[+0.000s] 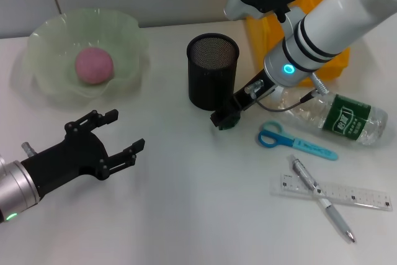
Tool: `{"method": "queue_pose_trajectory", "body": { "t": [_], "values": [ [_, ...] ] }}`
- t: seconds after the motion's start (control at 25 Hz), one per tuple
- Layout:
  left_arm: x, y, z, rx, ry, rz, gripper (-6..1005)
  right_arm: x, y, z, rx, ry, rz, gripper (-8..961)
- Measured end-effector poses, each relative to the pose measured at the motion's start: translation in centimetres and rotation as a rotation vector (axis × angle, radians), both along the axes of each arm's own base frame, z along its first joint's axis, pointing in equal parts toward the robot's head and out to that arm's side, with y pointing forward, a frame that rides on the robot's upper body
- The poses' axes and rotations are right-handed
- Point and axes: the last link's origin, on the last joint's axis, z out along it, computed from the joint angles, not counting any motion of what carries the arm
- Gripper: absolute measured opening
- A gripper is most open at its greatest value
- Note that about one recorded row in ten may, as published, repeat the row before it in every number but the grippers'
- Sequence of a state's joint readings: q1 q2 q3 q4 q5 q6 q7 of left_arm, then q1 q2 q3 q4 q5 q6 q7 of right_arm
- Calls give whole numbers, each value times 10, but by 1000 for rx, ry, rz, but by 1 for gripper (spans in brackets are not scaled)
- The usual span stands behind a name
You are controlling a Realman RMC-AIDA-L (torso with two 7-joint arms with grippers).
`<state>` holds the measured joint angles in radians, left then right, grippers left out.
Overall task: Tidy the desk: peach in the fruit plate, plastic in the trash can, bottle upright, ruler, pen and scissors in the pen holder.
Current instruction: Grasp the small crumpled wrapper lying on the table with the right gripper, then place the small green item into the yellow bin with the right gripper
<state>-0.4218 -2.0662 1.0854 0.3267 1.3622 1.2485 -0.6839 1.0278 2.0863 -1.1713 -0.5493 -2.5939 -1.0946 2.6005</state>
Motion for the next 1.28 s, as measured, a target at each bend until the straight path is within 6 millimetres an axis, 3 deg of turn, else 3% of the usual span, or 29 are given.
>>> {"method": "queue_pose_trajectory", "body": {
  "t": [0.72, 1.0, 1.28],
  "values": [
    [0, 0, 0, -2, 1, 0, 793, 3, -1, 0, -2, -3, -9, 655],
    [-1, 0, -1, -1, 5, 3, 792, 5, -3, 2, -9, 3, -18, 420],
    [-2, -1, -1, -1, 6, 8, 792, 5, -8, 20, 16, 52, -19, 399]
  ]
}}
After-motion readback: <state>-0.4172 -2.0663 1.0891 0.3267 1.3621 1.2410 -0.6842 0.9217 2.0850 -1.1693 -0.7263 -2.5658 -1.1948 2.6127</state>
